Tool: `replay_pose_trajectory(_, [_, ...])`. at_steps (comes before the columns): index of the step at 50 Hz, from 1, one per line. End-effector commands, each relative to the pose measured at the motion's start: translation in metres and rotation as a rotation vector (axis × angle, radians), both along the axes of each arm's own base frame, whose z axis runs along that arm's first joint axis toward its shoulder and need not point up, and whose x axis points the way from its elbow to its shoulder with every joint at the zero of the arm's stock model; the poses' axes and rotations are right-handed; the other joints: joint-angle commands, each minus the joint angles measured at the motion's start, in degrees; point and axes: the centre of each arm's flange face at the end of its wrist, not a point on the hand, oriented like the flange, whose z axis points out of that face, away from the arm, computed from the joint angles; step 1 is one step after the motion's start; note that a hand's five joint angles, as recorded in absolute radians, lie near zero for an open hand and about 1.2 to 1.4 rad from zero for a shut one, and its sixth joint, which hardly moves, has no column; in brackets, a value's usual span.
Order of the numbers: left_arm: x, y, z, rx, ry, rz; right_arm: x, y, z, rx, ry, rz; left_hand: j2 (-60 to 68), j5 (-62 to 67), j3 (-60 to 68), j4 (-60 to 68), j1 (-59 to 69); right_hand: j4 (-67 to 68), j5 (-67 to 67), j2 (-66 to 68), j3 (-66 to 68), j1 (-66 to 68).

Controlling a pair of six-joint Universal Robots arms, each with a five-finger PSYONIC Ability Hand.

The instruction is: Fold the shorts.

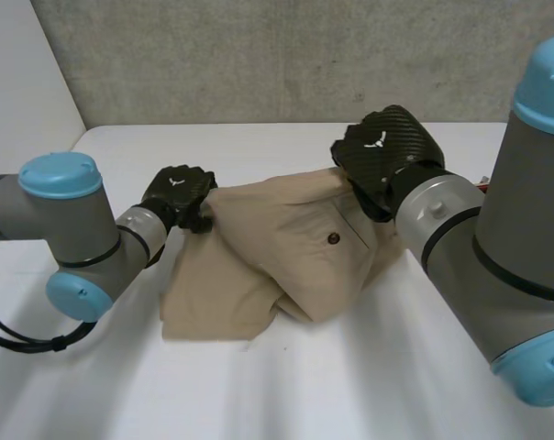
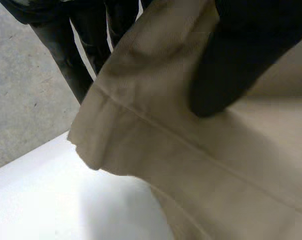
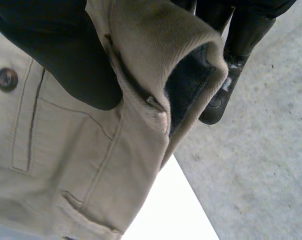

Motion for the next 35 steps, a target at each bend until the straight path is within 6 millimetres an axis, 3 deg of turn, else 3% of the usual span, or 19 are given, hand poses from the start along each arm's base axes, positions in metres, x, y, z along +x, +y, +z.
replay_pose_trajectory(1, [-0.006,-0.010,0.007,-0.040,0.009,-0.002,-0.006,-0.020,-0.006,-0.029,0.045,-0.039,20.3,21.8,21.2,21.1,17.8,12.0,14.4,12.5,12.6,24.0])
replay_pose_trajectory(5, [-0.007,-0.023,0.030,-0.124,0.035,0.028,0.007,-0.048,-0.002,-0.118,0.002,-0.057,20.3,21.8,21.2,21.1,17.8,12.0,14.4,12.5,12.6,24.0])
replay_pose_trajectory(7, [-0.008,-0.036,0.056,-0.210,0.054,0.074,0.013,-0.063,0.006,-0.185,-0.049,-0.071,20.3,21.8,21.2,21.1,17.8,12.0,14.4,12.5,12.6,24.0])
replay_pose_trajectory(8, [-0.008,-0.041,0.068,-0.251,0.065,0.091,0.018,-0.078,0.019,-0.275,-0.110,-0.086,20.3,21.8,21.2,21.1,17.8,12.0,14.4,12.5,12.6,24.0])
replay_pose_trajectory(9, [-0.007,-0.050,0.094,-0.333,0.089,0.130,0.020,-0.086,0.029,-0.330,-0.147,-0.093,20.3,21.8,21.2,21.1,17.8,12.0,14.4,12.5,12.6,24.0])
replay_pose_trajectory(11, [-0.007,-0.057,0.123,-0.421,0.119,0.170,0.025,-0.098,0.048,-0.443,-0.224,-0.103,20.3,21.8,21.2,21.1,17.8,12.0,14.4,12.5,12.6,24.0])
replay_pose_trajectory(12, [-0.006,-0.059,0.137,-0.463,0.137,0.188,0.029,-0.107,0.067,-0.558,-0.304,-0.112,20.3,21.8,21.2,21.1,17.8,12.0,14.4,12.5,12.6,24.0])
replay_pose_trajectory(13, [-0.005,-0.062,0.166,-0.550,0.184,0.219,0.031,-0.110,0.077,-0.615,-0.344,-0.111,20.3,21.8,21.2,21.1,17.8,12.0,14.4,12.5,12.6,24.0])
replay_pose_trajectory(15, [-0.004,-0.063,0.191,-0.633,0.236,0.244,0.033,-0.113,0.104,-0.778,-0.457,-0.111,20.3,21.8,21.2,21.1,17.8,12.0,14.4,12.5,12.6,24.0])
replay_pose_trajectory(17, [-0.001,-0.058,0.222,-0.744,0.307,0.275,0.031,-0.113,0.118,-0.870,-0.527,-0.112,20.3,21.8,21.2,21.1,17.8,12.0,14.4,12.5,12.6,24.0])
replay_pose_trajectory(19, [0.001,-0.052,0.239,-0.805,0.354,0.292,0.029,-0.113,0.128,-0.955,-0.588,-0.114,20.3,21.8,21.2,21.1,17.8,12.0,14.4,12.5,12.6,24.0])
replay_pose_trajectory(21, [0.002,-0.042,0.251,-0.851,0.403,0.311,0.030,-0.113,0.125,-0.960,-0.591,-0.109,20.3,21.8,21.2,21.1,17.8,12.0,14.4,12.5,12.6,24.0])
replay_pose_trajectory(26, [0.004,-0.029,0.233,-0.823,0.393,0.305,0.029,-0.118,0.094,-0.868,-0.523,-0.106,20.3,21.8,21.2,21.1,17.8,12.0,14.4,12.5,12.6,24.0])
replay_pose_trajectory(28, [0.006,-0.026,0.222,-0.793,0.373,0.303,0.026,-0.123,0.070,-0.797,-0.469,-0.111,20.3,21.8,21.2,21.1,17.8,12.0,14.4,12.5,12.6,24.0])
replay_pose_trajectory(32, [0.008,-0.016,0.172,-0.655,0.290,0.297,0.014,-0.131,0.023,-0.633,-0.349,-0.132,20.3,21.8,21.2,21.1,17.8,12.0,14.4,12.5,12.6,24.0])
replay_pose_trajectory(33, [0.009,-0.012,0.146,-0.590,0.248,0.292,0.012,-0.131,0.012,-0.593,-0.322,-0.136,20.3,21.8,21.2,21.1,17.8,12.0,14.4,12.5,12.6,24.0])
replay_pose_trajectory(34, [0.009,-0.008,0.134,-0.557,0.227,0.290,0.009,-0.130,0.001,-0.547,-0.291,-0.140,20.3,21.8,21.2,21.1,17.8,12.0,14.4,12.5,12.6,24.0])
replay_pose_trajectory(35, [0.010,-0.005,0.122,-0.525,0.206,0.288,0.004,-0.127,-0.023,-0.450,-0.227,-0.147,20.3,21.8,21.2,21.1,17.8,12.0,14.4,12.5,12.6,24.0])
